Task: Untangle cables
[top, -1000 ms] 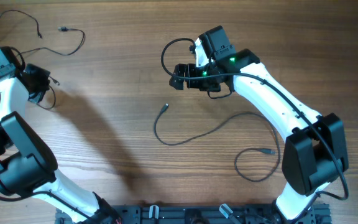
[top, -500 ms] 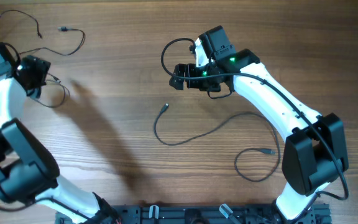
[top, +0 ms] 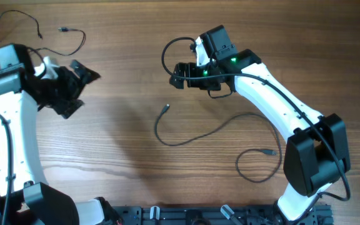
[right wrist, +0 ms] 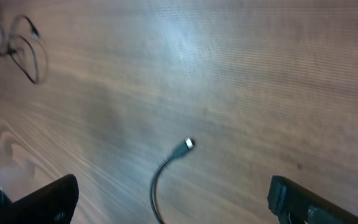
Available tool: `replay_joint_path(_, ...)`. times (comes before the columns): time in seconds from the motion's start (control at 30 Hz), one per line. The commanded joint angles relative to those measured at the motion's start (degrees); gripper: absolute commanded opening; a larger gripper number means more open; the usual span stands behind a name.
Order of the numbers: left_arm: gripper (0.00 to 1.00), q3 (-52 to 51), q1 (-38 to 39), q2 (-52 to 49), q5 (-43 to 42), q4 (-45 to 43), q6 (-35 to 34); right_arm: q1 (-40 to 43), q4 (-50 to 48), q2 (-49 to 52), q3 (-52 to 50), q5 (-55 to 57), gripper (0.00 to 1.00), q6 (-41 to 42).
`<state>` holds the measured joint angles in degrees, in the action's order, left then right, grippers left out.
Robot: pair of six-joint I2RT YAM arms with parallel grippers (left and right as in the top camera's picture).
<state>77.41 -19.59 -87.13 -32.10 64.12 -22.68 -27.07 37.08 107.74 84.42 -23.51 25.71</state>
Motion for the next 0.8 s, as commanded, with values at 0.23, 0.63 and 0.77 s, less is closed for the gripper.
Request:
replay_joint_path(0.23,1.00,0.2,7.0,16.9,0.3,9.6,11.8,15.8,11.9,-5.2,-0.3,-6.6,1.00,12.2)
replay_joint_path(0.63,1.00,0.1,7.0,18.2,5.2,13.0,12.0,29.4,33.5,-30.9,-0.3,14.7,1.00,1.3)
replay_joint_path(0.77,1.00,0.1,7.0,17.9,6.0,12.8,12.0,27.2,35.2,-43.4,-0.5,17.5,1.00,2.4)
